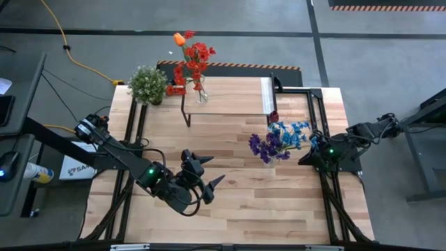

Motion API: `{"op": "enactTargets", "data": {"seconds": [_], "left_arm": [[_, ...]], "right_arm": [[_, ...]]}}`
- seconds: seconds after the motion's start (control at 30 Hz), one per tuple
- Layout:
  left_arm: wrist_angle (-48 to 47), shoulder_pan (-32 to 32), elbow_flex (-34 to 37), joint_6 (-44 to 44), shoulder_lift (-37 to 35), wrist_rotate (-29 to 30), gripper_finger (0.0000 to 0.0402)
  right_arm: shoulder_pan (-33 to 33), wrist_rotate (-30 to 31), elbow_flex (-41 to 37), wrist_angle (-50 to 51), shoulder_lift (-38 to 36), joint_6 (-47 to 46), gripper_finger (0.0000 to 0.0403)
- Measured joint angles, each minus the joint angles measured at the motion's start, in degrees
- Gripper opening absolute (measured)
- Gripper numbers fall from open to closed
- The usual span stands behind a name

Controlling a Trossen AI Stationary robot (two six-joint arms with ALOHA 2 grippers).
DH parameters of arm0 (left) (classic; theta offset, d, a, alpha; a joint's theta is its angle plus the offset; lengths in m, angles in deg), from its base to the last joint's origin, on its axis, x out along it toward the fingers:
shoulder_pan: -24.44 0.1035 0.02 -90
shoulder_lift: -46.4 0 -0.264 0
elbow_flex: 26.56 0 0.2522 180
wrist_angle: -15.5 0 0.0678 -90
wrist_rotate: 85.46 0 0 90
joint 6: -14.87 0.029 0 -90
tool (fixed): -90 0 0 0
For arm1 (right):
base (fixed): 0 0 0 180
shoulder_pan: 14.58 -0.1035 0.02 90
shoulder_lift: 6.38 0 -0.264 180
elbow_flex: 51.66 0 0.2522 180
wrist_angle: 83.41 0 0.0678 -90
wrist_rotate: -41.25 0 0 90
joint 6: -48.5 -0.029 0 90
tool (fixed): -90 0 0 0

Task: Pick and place flowers into a vace then onto a shelf
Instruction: Put the right transparent vase on the shelf

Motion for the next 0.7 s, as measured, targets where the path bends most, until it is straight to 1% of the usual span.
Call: {"op": "enactTargets", "data": {"seconds": [0.2,0.33,0.63,0.7], "left_arm": [[-0.04,0.0,0.0,0.0,0.0,0.01,0.0392],[-0.08,0.02,0.02,0.0,0.0,0.02,0.0392],[0.01,0.0,0.02,0.0,0.0,0.02,0.0392],[0.03,0.02,0.02,-0.02,0.0,0.02,0.0392]], "right_arm": [[0.0,1.47,-0.13,-0.11,0.0,-0.32,0.0114],[0.0,1.42,-4.1,-1.82,-0.01,-1.98,0.0114],[0.0,1.11,-14.94,-19.76,-0.03,-2.47,0.0114],[-0.03,1.41,-14.97,-20.48,0.37,-1.99,0.0114]]}}
